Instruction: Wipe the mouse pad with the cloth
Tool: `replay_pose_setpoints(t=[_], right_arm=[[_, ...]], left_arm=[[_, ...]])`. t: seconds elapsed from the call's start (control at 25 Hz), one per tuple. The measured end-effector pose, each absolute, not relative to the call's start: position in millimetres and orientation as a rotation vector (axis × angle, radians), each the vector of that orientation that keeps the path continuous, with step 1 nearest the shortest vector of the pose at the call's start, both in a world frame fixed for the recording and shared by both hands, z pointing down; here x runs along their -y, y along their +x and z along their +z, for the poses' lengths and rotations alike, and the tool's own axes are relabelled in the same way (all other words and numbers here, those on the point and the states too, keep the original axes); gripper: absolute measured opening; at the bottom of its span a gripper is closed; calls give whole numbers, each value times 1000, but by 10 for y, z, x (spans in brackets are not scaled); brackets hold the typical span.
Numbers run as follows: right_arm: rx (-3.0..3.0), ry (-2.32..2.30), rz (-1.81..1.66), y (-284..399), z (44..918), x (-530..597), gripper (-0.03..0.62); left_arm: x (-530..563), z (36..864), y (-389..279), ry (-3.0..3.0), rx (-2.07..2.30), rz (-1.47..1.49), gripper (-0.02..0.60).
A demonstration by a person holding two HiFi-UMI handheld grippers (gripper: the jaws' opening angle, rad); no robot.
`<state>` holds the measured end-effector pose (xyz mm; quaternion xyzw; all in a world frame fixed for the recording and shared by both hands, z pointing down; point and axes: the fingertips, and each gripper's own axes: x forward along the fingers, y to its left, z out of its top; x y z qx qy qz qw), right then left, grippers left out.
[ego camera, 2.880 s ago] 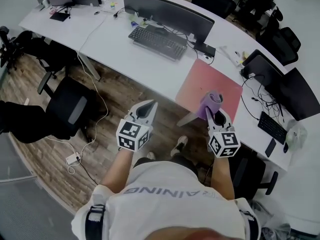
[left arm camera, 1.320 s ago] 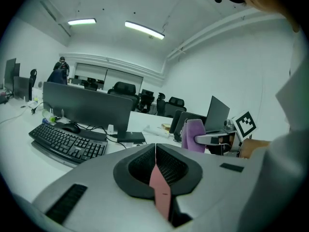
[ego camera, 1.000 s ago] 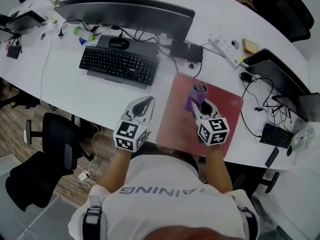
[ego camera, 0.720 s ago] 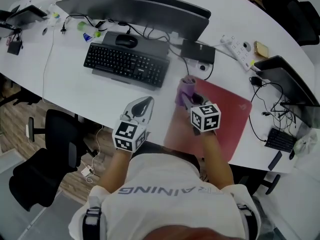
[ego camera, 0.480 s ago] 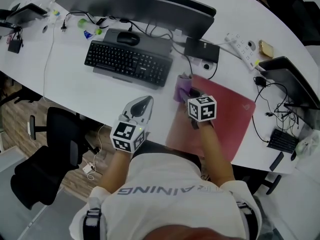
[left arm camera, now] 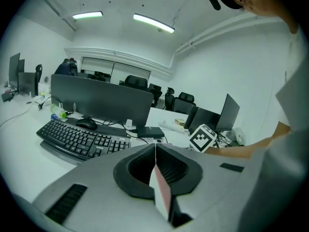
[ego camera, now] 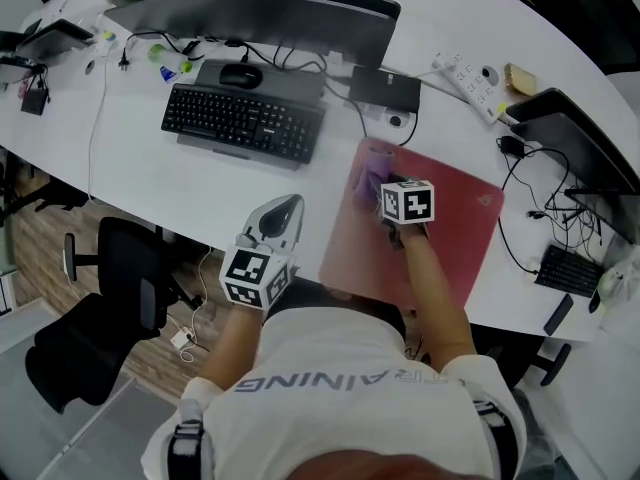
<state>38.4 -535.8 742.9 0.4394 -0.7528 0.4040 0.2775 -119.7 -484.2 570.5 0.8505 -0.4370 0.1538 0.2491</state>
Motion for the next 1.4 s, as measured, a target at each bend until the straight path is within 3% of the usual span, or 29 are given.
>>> replay_pose_setpoints(t=[1.04, 1.4], right_arm=[[1747, 1560, 1114, 3459, 7399, 4345, 98], [1766, 1707, 1232, 3919, 7269, 4053, 100]], left_arm=[[4041, 5276, 533, 2444, 1122, 423, 32], [3829, 5113, 754, 2497, 1095, 411, 32]])
